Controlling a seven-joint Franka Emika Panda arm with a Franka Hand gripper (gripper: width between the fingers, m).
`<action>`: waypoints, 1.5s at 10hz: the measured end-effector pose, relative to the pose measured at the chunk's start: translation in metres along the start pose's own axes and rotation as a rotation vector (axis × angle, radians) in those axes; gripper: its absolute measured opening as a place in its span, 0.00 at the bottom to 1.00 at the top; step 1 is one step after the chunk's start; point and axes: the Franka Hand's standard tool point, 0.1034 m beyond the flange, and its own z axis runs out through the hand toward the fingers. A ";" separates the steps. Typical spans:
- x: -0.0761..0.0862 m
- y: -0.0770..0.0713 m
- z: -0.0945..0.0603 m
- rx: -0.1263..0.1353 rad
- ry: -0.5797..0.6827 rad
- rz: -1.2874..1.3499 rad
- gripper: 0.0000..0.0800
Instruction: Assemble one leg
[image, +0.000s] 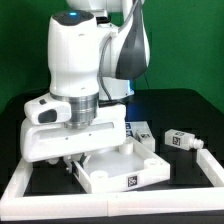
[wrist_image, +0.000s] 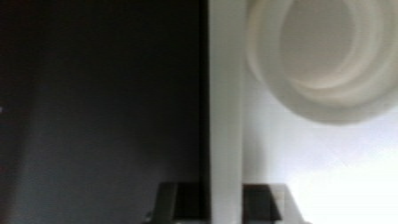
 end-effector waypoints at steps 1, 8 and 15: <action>0.001 -0.004 0.000 0.003 -0.004 0.023 0.07; 0.015 -0.009 -0.003 0.009 -0.015 0.193 0.07; 0.039 -0.062 -0.003 0.023 -0.103 0.395 0.08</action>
Offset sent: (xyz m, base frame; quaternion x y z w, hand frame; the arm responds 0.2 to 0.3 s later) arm 0.0000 0.0000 0.0000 0.0000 0.0000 0.0000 1.0000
